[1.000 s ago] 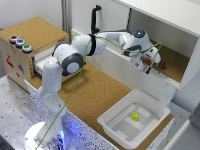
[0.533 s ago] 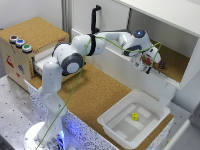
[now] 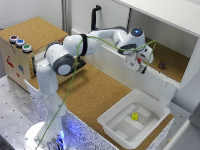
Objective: Go towards the pink block and lift it
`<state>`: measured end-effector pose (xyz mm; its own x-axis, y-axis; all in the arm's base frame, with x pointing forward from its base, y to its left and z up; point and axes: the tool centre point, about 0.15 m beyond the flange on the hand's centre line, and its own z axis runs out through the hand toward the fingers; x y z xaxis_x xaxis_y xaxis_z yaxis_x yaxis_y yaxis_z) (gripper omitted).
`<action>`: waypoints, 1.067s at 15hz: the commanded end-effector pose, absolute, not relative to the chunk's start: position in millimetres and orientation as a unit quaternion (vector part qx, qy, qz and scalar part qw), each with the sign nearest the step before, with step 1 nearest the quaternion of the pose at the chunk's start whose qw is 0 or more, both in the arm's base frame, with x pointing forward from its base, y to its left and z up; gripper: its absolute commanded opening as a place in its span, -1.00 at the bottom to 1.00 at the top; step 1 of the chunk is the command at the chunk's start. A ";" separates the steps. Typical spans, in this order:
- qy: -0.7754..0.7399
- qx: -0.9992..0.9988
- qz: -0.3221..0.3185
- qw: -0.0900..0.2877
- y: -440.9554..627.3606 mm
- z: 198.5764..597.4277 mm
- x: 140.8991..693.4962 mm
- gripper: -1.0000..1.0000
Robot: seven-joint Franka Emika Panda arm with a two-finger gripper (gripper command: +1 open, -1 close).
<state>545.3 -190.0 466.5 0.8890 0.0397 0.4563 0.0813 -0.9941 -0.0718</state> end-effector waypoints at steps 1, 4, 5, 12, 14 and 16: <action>-0.071 -0.959 -0.271 0.047 -79.7 454.6 473.8 -1.00; -0.132 -0.963 -0.202 0.121 -16.4 445.2 463.9 -1.00; -0.151 -0.960 -0.194 0.134 4.6 442.9 458.7 -1.00; -0.365 -0.905 -0.129 0.174 156.4 436.7 412.3 -1.00; -0.417 -0.885 -0.108 0.177 187.4 433.7 395.3 -1.00; -0.469 -0.860 -0.094 0.178 217.7 431.5 378.1 -1.00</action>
